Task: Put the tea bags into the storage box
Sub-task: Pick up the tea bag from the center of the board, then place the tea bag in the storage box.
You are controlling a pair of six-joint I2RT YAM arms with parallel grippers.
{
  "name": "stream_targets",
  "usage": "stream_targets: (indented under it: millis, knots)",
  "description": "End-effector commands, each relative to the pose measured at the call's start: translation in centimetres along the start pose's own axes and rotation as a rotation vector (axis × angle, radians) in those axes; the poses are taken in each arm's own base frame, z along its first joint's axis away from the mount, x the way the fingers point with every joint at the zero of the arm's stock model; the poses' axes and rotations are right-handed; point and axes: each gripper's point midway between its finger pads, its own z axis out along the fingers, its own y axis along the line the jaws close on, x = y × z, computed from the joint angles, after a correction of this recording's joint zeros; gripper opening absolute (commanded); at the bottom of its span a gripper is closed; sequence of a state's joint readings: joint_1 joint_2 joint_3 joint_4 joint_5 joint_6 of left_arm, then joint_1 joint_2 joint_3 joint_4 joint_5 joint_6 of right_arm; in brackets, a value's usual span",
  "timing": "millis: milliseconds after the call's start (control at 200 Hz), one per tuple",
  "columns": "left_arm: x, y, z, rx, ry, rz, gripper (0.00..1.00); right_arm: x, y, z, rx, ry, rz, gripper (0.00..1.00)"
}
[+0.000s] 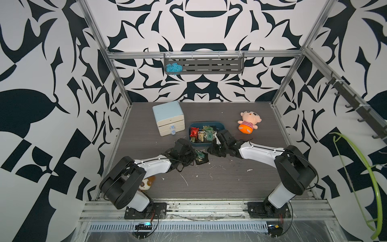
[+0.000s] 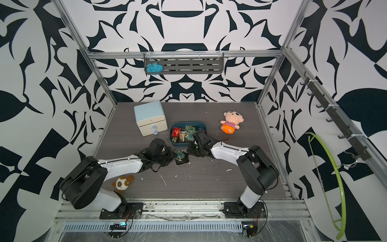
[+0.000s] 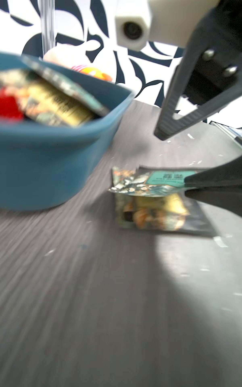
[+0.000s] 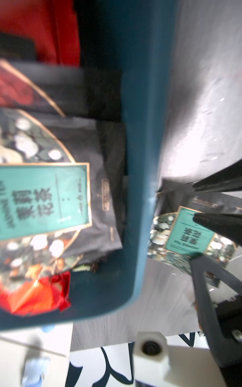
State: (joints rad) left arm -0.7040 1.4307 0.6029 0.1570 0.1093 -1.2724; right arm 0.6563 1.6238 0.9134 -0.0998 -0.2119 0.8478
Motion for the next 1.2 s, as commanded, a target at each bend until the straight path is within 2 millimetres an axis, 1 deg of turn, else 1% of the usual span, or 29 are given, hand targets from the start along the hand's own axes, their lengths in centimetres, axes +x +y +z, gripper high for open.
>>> stream_targets:
  millis: [0, 35, 45, 120, 165, 245, 320, 375, 410, 435, 520, 575, 585, 615, 715, 810, 865, 985, 1105, 1195]
  knots:
    - [0.6, 3.5, -2.3, -0.142, -0.034, -0.012, 0.00, 0.0, -1.0, -1.5, 0.056, -0.023, -0.038, 0.25]
    - [0.6, 3.9, -3.0, -0.164, -0.046, -0.004, 0.00, 0.0, -1.2, -1.8, 0.066, -0.026, -0.043, 0.27]
    - [0.5, 3.4, -3.6, -0.148, -0.057, 0.003, 0.00, 0.0, -1.3, -1.9, 0.068, -0.027, -0.045, 0.27]
    - [0.2, 3.6, -5.6, -0.171, -0.095, 0.034, 0.00, -0.1, -1.7, -2.7, 0.088, -0.033, -0.058, 0.31]
    - [0.0, 3.1, -6.7, -0.171, -0.109, 0.072, 0.00, -0.3, -2.1, -3.1, 0.103, -0.036, -0.060, 0.33]
    - [-0.9, 1.6, -9.0, -0.191, -0.147, 0.184, 0.00, -0.4, -2.9, -4.0, 0.131, -0.036, -0.061, 0.38]
    - [-1.9, -0.1, -10.8, -0.225, -0.176, 0.283, 0.00, -0.7, -3.2, -4.9, 0.120, -0.058, -0.067, 0.44]
    - [-2.5, -1.7, -11.4, -0.226, -0.189, 0.342, 0.00, -0.9, -3.4, -5.6, 0.111, -0.076, -0.071, 0.48]
    - [-2.9, -3.0, -11.6, -0.212, -0.198, 0.376, 0.00, -1.1, -3.4, -6.1, 0.104, -0.090, -0.072, 0.52]
    - [-3.1, -4.0, -11.6, -0.198, -0.203, 0.400, 0.00, -1.2, -3.5, -6.4, 0.099, -0.098, -0.074, 0.54]
    - [-3.7, -7.8, -10.8, -0.129, -0.195, 0.486, 0.00, -1.7, -3.8, -7.4, 0.095, -0.135, -0.074, 0.59]
    - [-4.1, -10.1, -10.0, -0.098, -0.187, 0.536, 0.00, -2.1, -4.0, -8.1, 0.090, -0.157, -0.075, 0.59]
    - [-4.1, -10.2, -9.3, -0.107, -0.175, 0.547, 0.00, -2.2, -4.0, -8.2, 0.090, -0.160, -0.076, 0.59]
    - [-4.5, -11.1, -8.5, -0.112, -0.171, 0.576, 0.00, -2.3, -4.1, -8.5, 0.087, -0.170, -0.076, 0.59]
    - [-5.8, -14.4, -6.6, -0.111, -0.173, 0.651, 0.00, -2.3, -4.5, -9.1, 0.076, -0.185, -0.063, 0.62]
    - [-7.3, -16.4, -4.5, -0.122, -0.184, 0.686, 0.00, -1.8, -4.2, -9.3, 0.037, -0.176, -0.062, 0.62]
    - [-8.2, -17.1, -3.2, -0.122, -0.189, 0.689, 0.00, -1.3, -4.1, -9.3, 0.022, -0.164, -0.065, 0.62]
    - [-9.6, -17.3, 0.0, -0.102, -0.164, 0.662, 0.00, -0.5, -4.1, -9.6, -0.009, -0.165, -0.079, 0.63]
    - [-9.7, -17.2, 2.7, -0.093, -0.135, 0.649, 0.00, -0.1, -4.3, -10.0, -0.013, -0.169, -0.108, 0.64]
    - [-9.6, -16.2, 4.5, -0.105, -0.107, 0.631, 0.00, 0.0, -4.3, -10.1, -0.011, -0.165, -0.121, 0.65]
